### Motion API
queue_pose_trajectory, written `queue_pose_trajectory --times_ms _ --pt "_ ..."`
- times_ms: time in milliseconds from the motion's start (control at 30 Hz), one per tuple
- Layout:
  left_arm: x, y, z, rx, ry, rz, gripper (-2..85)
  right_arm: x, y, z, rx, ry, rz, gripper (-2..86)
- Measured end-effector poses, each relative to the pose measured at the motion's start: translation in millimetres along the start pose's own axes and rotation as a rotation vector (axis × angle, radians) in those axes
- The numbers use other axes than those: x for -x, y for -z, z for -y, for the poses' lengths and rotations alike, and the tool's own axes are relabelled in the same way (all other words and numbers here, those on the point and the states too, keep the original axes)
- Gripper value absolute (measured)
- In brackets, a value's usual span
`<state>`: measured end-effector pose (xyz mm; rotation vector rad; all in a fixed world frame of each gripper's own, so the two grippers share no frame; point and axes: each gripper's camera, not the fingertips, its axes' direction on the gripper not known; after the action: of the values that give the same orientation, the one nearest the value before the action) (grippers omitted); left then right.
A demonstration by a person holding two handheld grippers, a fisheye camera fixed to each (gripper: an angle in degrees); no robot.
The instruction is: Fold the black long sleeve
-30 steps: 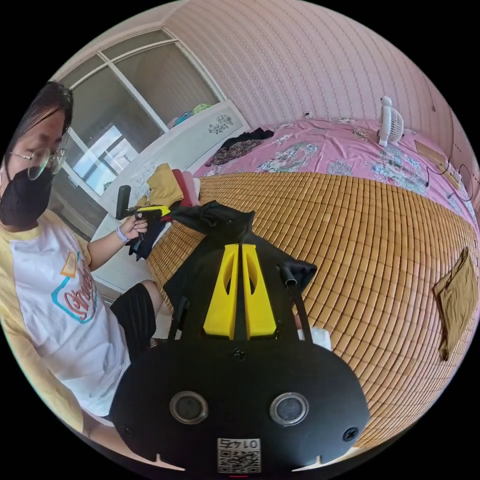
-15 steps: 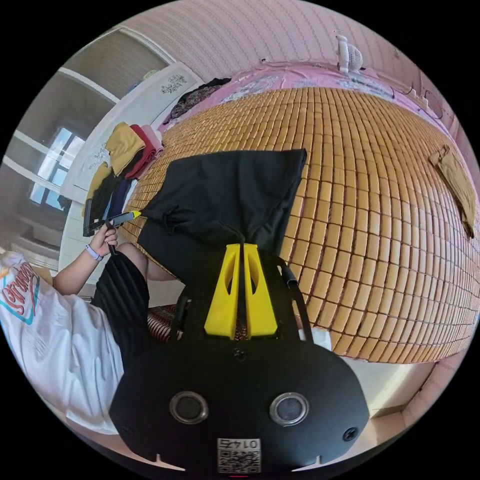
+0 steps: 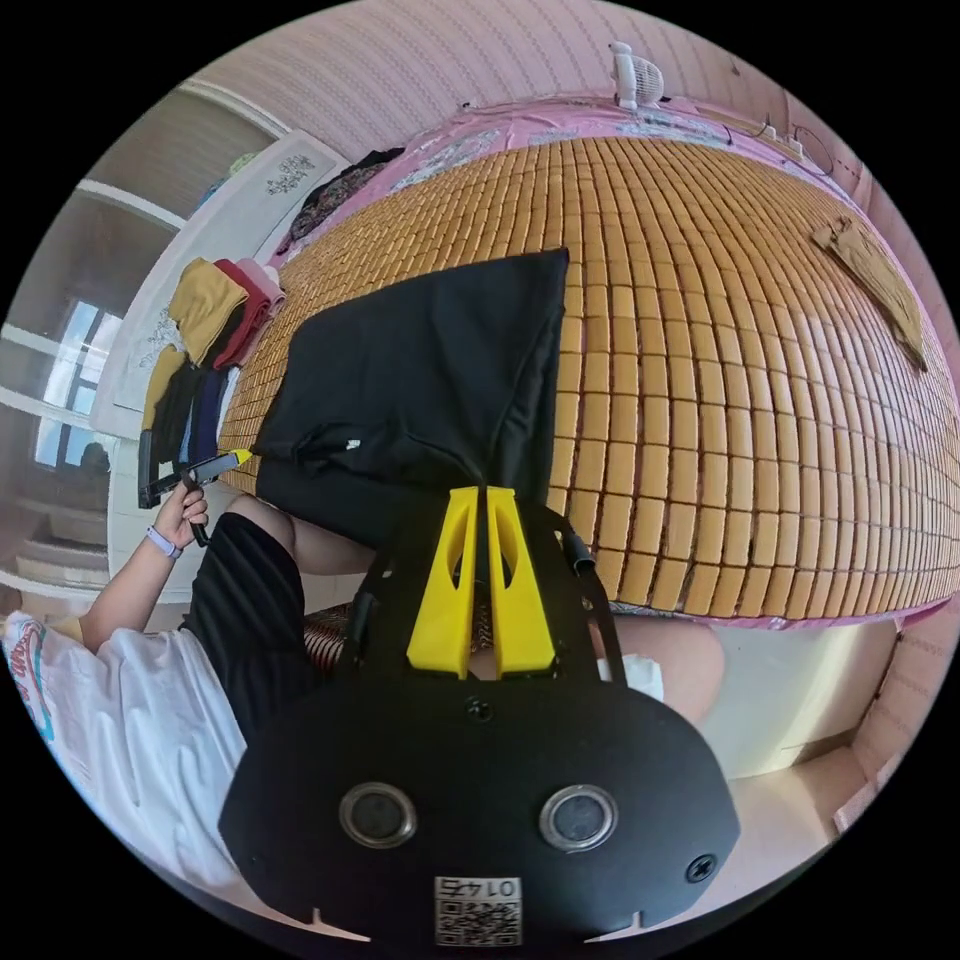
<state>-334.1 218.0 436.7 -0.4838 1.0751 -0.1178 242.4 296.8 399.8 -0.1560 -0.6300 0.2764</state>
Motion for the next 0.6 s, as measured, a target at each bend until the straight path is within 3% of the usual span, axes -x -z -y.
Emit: queue_pose_trajectory --times_ms 167,333,467,600 --pt "-32 27 -11 -0.089 -0.09 0.098 -0.7 7 14 -7 -0.05 -0.002 -0.021 1.5" --pt "-114 5 0 -0.109 -0.292 0.052 3.6 59 -4 29 -0.048 0.149 -0.005 6.1" --pt "-163 -50 19 -0.019 -0.391 0.058 7.8 91 -41 66 -0.005 0.182 0.014 9.8" --pt "-163 -92 26 0.064 -0.344 0.104 6.9 114 -79 97 0.059 0.173 -0.029 9.7"
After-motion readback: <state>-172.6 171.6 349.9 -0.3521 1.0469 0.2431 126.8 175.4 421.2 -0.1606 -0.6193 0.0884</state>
